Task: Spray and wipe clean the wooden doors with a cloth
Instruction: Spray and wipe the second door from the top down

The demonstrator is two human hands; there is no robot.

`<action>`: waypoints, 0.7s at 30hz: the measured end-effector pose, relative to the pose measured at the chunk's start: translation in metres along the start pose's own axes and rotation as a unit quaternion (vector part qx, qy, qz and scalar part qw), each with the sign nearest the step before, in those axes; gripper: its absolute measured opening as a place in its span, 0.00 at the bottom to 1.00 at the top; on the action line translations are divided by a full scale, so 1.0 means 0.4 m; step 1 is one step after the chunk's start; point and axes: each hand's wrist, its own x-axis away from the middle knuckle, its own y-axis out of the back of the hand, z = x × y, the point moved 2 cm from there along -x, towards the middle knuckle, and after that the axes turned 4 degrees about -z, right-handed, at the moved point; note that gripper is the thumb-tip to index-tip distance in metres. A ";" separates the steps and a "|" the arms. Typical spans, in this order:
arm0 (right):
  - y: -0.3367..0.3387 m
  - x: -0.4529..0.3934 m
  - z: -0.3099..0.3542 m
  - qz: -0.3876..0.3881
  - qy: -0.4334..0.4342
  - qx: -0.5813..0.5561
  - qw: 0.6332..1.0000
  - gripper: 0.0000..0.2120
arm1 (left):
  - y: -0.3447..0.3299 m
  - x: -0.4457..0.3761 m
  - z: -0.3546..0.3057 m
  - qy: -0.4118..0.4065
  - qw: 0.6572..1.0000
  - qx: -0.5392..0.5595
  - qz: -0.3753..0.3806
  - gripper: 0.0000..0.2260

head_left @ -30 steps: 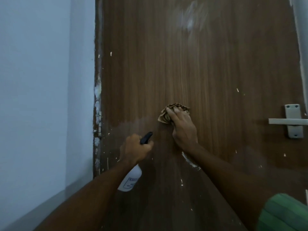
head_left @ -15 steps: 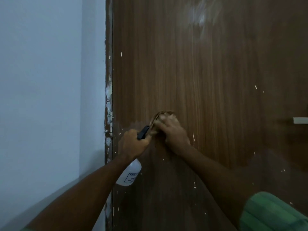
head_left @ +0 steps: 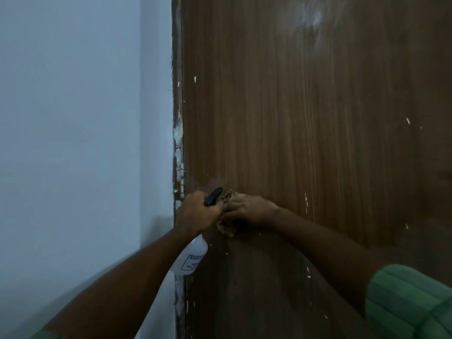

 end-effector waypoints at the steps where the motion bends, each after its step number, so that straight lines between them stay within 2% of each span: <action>1: 0.019 -0.002 -0.010 0.024 0.036 0.023 0.999 0.29 | 0.005 0.003 0.006 0.002 1.000 -0.006 -0.001 0.15; 2: 0.038 -0.013 -0.030 0.001 0.035 0.038 0.999 0.29 | 0.009 0.007 0.011 0.010 1.000 -0.012 -0.001 0.16; 3: 0.062 -0.027 -0.057 -0.041 -0.004 0.045 0.998 0.28 | 0.013 0.011 0.014 0.019 1.000 -0.018 -0.005 0.16; 4: 0.087 -0.038 -0.088 -0.116 -0.080 0.030 0.990 0.27 | 0.019 0.012 0.019 0.030 0.999 -0.025 -0.011 0.16; 6: 0.101 -0.045 -0.130 -0.268 -0.237 -0.010 0.934 0.26 | 0.028 0.015 0.030 0.045 0.998 -0.035 -0.030 0.15; 7: 0.094 -0.050 -0.124 -0.312 -0.272 -0.017 0.910 0.26 | 0.032 0.016 0.039 0.048 0.997 -0.038 -0.036 0.14; 8: 0.074 -0.061 -0.100 -0.318 -0.283 -0.019 0.905 0.26 | 0.035 0.019 0.046 0.051 0.997 -0.041 -0.036 0.14; 9: 0.055 -0.075 -0.056 -0.276 -0.252 -0.034 0.927 0.26 | 0.038 0.023 0.053 0.054 0.997 -0.043 -0.034 0.14; 11: 0.007 -0.090 0.039 -0.088 -0.070 -0.017 0.994 0.26 | 0.039 0.029 0.074 0.056 0.997 -0.044 -0.016 0.15; 12: -0.011 -0.087 0.067 0.007 0.018 0.001 1.000 0.27 | 0.036 0.030 0.082 0.056 0.997 -0.047 -0.007 0.15; 13: -0.008 -0.082 0.073 0.046 0.048 0.006 0.998 0.28 | 0.034 0.036 0.090 0.061 0.997 -0.050 -0.002 0.15; 14: 0.003 -0.092 0.051 0.017 0.031 -0.002 0.999 0.28 | 0.035 0.037 0.097 0.071 0.996 -0.055 -0.003 0.15; 15: 0.019 -0.104 0.020 -0.045 -0.023 -0.025 0.998 0.27 | 0.033 0.038 0.108 0.081 0.995 -0.057 -0.005 0.15; 17: 0.057 -0.125 -0.039 -0.165 -0.138 -0.063 0.975 0.26 | 0.032 0.040 0.129 0.113 0.992 -0.057 -0.008 0.13; 18: 0.072 -0.142 -0.060 -0.201 -0.170 -0.067 0.962 0.27 | 0.032 0.044 0.138 0.134 0.989 -0.056 -0.010 0.12; 21: 0.080 -0.202 -0.069 -0.244 -0.203 -0.057 0.947 0.30 | 0.036 0.048 0.157 0.167 0.984 -0.061 -0.025 0.13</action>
